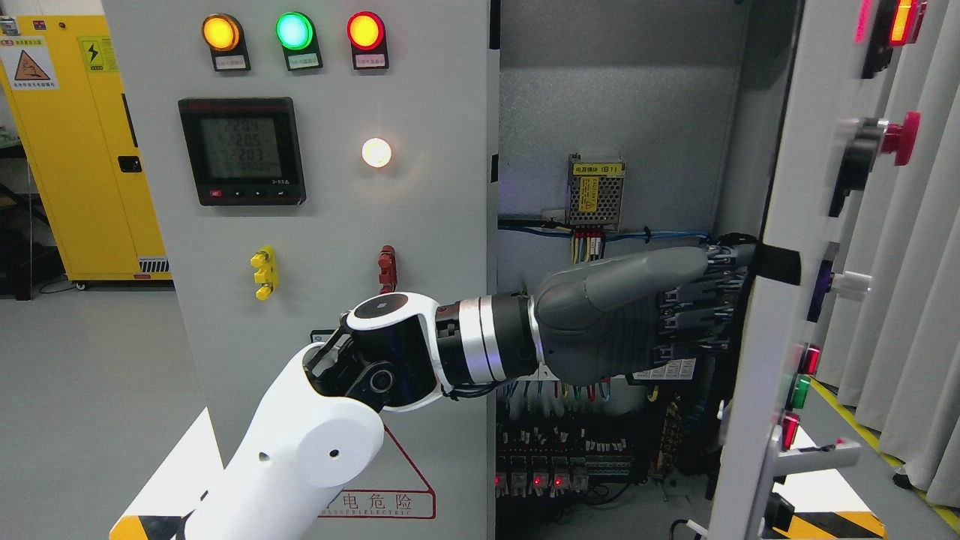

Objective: Open door with both hands
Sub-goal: 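Push the button door outward with the left hand, swinging it wide open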

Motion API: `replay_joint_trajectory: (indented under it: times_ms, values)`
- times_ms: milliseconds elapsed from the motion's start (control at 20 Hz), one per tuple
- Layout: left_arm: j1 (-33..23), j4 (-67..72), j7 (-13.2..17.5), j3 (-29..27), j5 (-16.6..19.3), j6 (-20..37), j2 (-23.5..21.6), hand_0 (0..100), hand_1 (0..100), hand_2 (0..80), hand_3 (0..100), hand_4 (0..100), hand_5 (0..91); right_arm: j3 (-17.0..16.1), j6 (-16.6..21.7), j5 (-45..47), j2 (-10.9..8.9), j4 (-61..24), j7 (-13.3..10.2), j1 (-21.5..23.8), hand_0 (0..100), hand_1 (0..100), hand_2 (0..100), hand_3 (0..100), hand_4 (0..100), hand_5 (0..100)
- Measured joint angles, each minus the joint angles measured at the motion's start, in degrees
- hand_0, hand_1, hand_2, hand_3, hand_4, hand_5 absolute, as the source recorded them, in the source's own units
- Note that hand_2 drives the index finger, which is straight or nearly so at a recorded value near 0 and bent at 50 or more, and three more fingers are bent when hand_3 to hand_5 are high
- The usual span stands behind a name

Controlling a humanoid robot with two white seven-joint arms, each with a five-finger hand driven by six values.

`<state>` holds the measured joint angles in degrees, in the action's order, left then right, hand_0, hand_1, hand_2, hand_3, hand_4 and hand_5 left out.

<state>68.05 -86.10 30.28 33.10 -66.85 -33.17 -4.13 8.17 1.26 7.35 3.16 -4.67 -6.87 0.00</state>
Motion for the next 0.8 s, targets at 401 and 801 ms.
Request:
replay_joint_trajectory:
  times_ms: [401, 801]
  values:
    - [0.65, 0.08, 0.34, 0.24, 1.80, -2.13, 3.92, 12, 56, 0.0, 0, 0, 0.0, 0.00, 0.00, -0.02, 0.00, 0.01, 0.00, 0.00, 0, 50, 4, 0, 0, 0]
    - [1.08, -0.66, -0.90, 0.36, 7.60, -3.13, 7.93, 12, 56, 0.0, 0, 0, 0.0, 0.00, 0.00, -0.03, 0.00, 0.01, 0.00, 0.00, 0, 50, 4, 0, 0, 0]
